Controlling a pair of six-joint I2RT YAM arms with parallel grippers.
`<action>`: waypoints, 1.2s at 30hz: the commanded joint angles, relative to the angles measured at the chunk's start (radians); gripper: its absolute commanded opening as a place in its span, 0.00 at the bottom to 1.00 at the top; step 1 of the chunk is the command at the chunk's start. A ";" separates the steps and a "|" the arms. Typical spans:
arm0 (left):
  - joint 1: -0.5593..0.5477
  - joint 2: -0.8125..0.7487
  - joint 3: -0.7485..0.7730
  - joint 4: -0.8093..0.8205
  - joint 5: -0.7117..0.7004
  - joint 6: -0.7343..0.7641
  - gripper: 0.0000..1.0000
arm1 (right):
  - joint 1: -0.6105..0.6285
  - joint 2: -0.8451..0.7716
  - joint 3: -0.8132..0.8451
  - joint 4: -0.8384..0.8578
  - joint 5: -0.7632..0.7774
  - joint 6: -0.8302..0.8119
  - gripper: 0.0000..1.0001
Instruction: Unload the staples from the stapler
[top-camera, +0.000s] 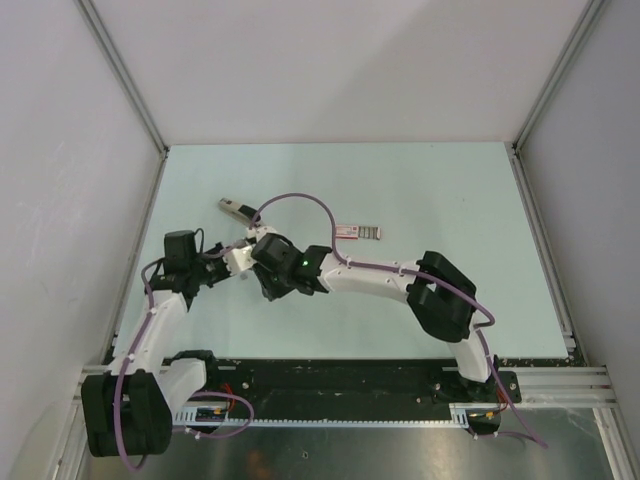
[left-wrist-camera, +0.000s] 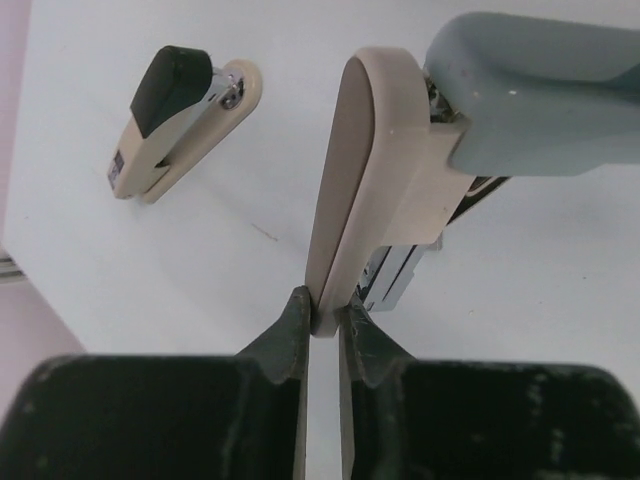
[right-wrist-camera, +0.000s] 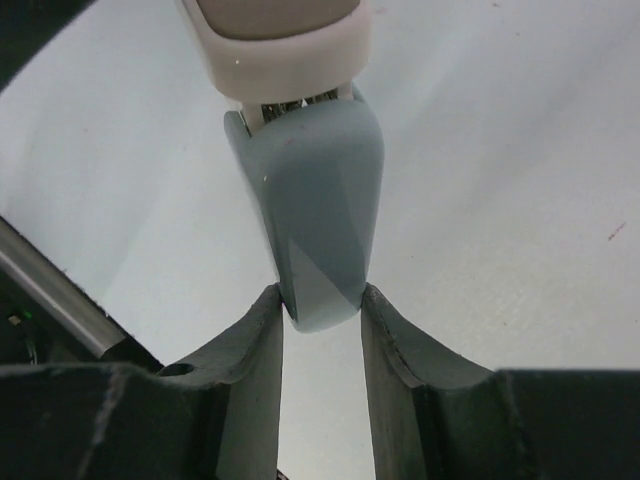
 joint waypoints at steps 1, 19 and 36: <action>-0.100 -0.022 -0.021 0.054 -0.056 0.160 0.00 | 0.084 0.030 0.115 0.058 0.067 -0.104 0.00; -0.102 0.027 0.303 -0.471 0.381 -0.160 0.63 | -0.035 -0.050 0.204 0.027 -0.004 0.043 0.00; 0.471 0.280 0.570 -0.559 0.830 -0.353 0.99 | -0.072 -0.056 0.192 -0.095 0.006 0.033 0.00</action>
